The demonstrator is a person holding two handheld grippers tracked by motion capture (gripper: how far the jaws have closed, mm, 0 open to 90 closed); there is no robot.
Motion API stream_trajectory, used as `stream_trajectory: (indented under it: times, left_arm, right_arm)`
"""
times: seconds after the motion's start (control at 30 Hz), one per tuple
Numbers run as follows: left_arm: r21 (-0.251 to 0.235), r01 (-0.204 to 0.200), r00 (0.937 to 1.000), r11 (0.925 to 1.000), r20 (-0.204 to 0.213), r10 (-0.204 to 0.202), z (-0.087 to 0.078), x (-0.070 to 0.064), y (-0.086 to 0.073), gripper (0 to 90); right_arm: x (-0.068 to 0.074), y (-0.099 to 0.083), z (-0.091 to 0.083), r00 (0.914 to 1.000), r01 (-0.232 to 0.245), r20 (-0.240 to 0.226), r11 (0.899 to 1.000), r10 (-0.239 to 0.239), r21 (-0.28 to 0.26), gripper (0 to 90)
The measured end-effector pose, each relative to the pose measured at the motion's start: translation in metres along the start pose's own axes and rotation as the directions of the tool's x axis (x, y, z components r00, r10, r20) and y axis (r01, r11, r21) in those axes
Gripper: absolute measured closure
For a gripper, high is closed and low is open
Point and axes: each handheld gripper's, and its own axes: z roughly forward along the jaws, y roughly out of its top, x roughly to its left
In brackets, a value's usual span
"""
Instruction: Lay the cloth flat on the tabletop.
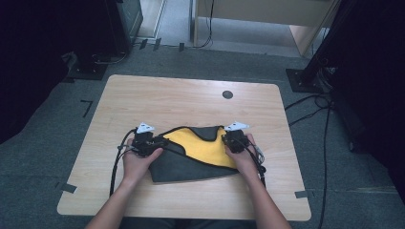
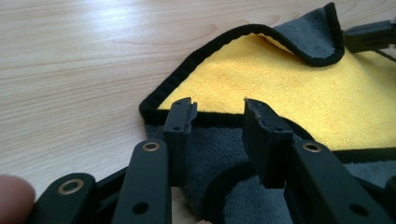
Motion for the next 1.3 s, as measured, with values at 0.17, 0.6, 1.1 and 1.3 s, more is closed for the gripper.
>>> stream_trajectory:
  times: [0.17, 0.6, 1.1, 1.3]
  left_arm:
    - [0.020, -0.003, 0.9999, 0.9998, 0.015, 0.003, -0.008, 0.003, -0.006, 59.8]
    - [0.005, 0.020, 0.9998, 0.9998, 0.007, -0.021, -0.023, 0.020, -0.020, 57.1]
    - [0.001, 0.040, 0.9992, 0.9992, -0.001, -0.040, -0.014, 0.017, -0.020, 56.7]
    - [0.024, 0.072, 0.9973, 0.9971, 0.011, -0.073, -0.011, 0.014, -0.018, 51.3]
  right_arm:
    - [0.018, 0.024, 0.022, 0.9989, 0.045, -0.015, 0.999, -0.045, -0.010, 89.9]
    - [-0.012, 0.052, 0.048, 0.9845, -0.080, 0.151, 0.995, 0.088, -0.062, 69.2]
    - [-0.005, 0.004, 0.005, 0.9998, 0.008, -0.018, 0.998, -0.009, -0.059, 50.5]
    - [-0.008, -0.030, -0.016, 0.9984, -0.052, -0.025, 0.995, 0.050, -0.082, 50.2]
